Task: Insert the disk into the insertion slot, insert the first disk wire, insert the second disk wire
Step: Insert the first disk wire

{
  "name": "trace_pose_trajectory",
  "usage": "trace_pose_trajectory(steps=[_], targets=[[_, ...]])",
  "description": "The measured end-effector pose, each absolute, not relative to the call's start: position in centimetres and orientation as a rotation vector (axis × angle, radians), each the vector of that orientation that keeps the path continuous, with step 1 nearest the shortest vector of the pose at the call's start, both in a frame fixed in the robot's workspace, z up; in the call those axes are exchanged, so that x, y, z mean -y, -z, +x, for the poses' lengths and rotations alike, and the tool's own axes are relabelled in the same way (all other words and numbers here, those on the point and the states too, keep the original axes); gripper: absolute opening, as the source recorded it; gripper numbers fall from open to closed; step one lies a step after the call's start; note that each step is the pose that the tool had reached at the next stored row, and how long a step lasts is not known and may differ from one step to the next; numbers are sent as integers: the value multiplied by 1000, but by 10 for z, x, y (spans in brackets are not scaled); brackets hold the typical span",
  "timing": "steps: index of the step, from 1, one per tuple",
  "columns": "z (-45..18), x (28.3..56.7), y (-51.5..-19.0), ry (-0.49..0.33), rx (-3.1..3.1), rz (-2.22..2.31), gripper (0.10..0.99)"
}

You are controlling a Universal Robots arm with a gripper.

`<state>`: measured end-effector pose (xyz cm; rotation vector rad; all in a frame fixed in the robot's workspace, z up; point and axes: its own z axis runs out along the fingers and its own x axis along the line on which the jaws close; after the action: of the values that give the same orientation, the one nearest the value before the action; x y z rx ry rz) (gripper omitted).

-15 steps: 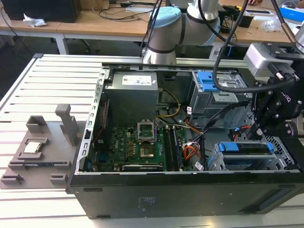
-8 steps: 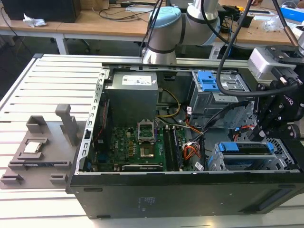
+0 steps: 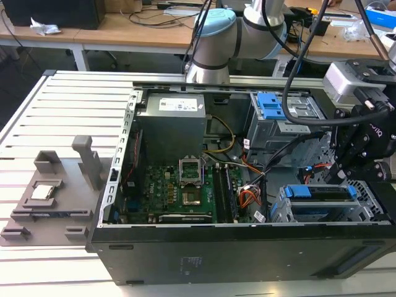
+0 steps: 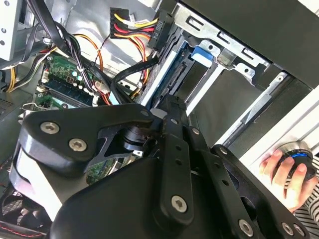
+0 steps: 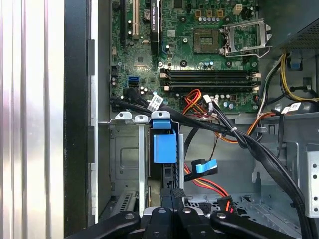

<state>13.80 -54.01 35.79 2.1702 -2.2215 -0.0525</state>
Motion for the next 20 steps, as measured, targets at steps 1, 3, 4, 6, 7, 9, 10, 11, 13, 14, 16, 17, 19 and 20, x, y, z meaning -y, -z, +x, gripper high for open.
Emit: trace_pose_trajectory(steps=[1, 3, 4, 6, 7, 9, 10, 11, 13, 14, 16, 17, 19, 20], targets=[[138, 540, -358, 52, 2221, 2170, 106], [138, 540, -358, 52, 2221, 2170, 169], [138, 540, -358, 53, 2221, 2170, 235], [138, 540, -358, 52, 2221, 2170, 302], [138, 540, -358, 52, 2221, 2170, 302], [138, 540, -358, 52, 2210, 2181, 302], [138, 540, -358, 51, 2179, 2212, 302], [138, 540, -358, 50, 2132, 2257, 302], [138, 540, -358, 48, 2031, 2346, 302], [138, 540, -358, 47, 1999, 2373, 302], [138, 540, -358, 47, 1998, 2373, 302], [138, 540, -358, 47, 1998, 2373, 302], [141, 539, -358, 45, 1998, 2372, 302], [144, 538, -358, 45, 1998, 2372, 302]])
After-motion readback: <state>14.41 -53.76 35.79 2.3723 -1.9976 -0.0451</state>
